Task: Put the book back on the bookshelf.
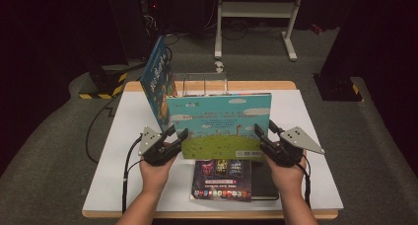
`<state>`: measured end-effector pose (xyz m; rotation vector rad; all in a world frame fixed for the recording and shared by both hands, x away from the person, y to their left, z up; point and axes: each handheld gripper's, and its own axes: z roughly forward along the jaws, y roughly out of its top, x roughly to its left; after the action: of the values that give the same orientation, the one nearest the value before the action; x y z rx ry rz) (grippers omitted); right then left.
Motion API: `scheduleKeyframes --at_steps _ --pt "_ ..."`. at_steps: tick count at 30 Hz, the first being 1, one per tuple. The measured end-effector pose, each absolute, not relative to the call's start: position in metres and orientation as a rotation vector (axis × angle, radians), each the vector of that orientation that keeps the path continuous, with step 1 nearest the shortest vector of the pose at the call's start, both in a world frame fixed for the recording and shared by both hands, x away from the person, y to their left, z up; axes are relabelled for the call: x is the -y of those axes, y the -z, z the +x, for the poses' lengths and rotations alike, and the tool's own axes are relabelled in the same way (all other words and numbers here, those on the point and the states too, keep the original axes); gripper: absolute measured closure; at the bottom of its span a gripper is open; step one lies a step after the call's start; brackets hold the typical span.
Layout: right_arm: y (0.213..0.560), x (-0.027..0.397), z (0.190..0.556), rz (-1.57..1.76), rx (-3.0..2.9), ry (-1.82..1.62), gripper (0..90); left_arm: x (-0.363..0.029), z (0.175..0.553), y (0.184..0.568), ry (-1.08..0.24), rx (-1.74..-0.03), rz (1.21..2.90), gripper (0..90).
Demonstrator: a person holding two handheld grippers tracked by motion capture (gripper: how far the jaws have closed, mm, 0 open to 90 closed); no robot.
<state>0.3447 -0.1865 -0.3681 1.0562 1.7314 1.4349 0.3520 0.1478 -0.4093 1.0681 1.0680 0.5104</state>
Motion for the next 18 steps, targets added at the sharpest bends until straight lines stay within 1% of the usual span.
scheduleKeyframes --at_steps 11,18 --pt "0.364 0.188 0.352 1.046 -1.723 -1.434 55.5 -0.145 0.362 0.407 -0.517 -1.059 1.057 54.4" --pt "0.360 0.185 0.364 1.046 -1.721 -1.437 55.6 -0.148 0.374 0.406 -0.525 -1.064 1.070 54.3"
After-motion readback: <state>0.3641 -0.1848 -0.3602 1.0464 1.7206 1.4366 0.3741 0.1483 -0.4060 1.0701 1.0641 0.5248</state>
